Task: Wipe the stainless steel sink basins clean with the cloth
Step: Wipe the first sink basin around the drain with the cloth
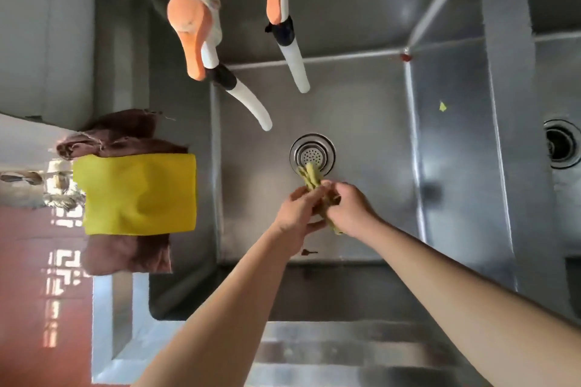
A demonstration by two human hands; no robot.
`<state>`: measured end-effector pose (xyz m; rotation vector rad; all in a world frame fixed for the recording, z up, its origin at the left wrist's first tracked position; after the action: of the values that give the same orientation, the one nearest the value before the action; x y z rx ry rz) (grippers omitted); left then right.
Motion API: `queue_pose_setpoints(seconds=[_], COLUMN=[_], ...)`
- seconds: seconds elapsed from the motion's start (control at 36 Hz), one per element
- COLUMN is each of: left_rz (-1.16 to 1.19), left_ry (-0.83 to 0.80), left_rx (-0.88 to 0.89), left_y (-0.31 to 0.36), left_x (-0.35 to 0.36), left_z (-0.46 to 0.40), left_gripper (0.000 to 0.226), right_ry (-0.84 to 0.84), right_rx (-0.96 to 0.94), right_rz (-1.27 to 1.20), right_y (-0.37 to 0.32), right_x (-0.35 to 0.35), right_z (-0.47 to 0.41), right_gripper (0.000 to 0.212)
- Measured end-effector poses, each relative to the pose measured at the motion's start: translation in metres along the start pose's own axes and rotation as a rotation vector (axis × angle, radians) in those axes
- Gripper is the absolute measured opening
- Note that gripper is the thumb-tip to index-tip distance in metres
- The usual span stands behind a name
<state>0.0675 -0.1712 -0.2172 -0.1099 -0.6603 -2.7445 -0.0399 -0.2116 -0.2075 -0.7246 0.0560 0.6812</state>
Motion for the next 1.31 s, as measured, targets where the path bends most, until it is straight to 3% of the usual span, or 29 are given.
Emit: queue_pose_setpoints(seconds=[0.11,0.19,0.25,0.31,0.44,0.58,0.75,0.83,0.94,1.06,1.17,1.22,1.31], left_rz=[-0.010,-0.035,-0.111,-0.160,-0.201,-0.387,-1.030,-1.251,-1.487,-1.355,-0.987,-0.852,-0.859], left_ry=[0.120,0.185,0.207,0.186,0.089,-0.044,-0.049,-0.012,0.223,0.375,0.619,0.695,0.739], left_rx=[0.007,0.014,0.035,0.065,0.206,0.303,0.418,0.454,0.540,0.559,0.599,0.563,0.547], left_y=[0.002,0.010,0.020,0.032,0.074,0.095,0.087,0.080,0.089,0.108,0.125,0.125,0.121], left_x=[-0.023,-0.038,-0.045,-0.045,-0.031,-0.009,0.012,0.017,0.004,-0.026,-0.074,-0.098,-0.110], left_z=[-0.037,-0.062,-0.077,-0.090,-0.119,-0.146,-0.163,-0.162,-0.156,-0.150,-0.133,-0.128,-0.115], left_gripper=[0.017,0.019,0.024,0.033,0.054,0.050,0.056,0.061,0.050,0.041,0.046,0.054,0.077], right_ry=[-0.075,0.178,0.355,0.413,0.248,0.053,0.074,0.062,0.062,0.047,0.051,0.059,0.064], right_rx=[-0.029,-0.016,0.014,0.043,0.138,0.196,0.171,0.167,0.149,0.157,0.163,0.163,0.164], right_rz=[-0.221,-0.166,-0.043,0.152,0.519,0.724,0.788,0.807,0.819,0.826,0.843,0.850,0.858], right_y=[0.004,0.013,0.021,0.026,0.045,0.066,0.071,0.071,0.071,0.071,0.070,0.069,0.068], right_x=[0.007,-0.025,-0.051,-0.068,-0.078,-0.067,-0.057,-0.056,-0.056,-0.058,-0.056,-0.055,-0.055], right_z=[-0.021,-0.037,-0.048,-0.059,-0.084,-0.093,-0.093,-0.092,-0.090,-0.090,-0.090,-0.090,-0.090], right_gripper=[0.051,0.037,0.044,0.058,0.097,0.115,0.124,0.123,0.121,0.121,0.123,0.124,0.126])
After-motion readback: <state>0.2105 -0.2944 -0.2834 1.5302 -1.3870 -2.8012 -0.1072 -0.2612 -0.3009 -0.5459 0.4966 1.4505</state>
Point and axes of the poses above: each hand's wrist, its own z-axis away from the middle knuckle, its own x-axis out of the palm, y = z × x, the point moved 7 cm from there along -z, towards the middle knuckle, and after that the axes turned 2 degrees about -z, right-handed, at the moved point
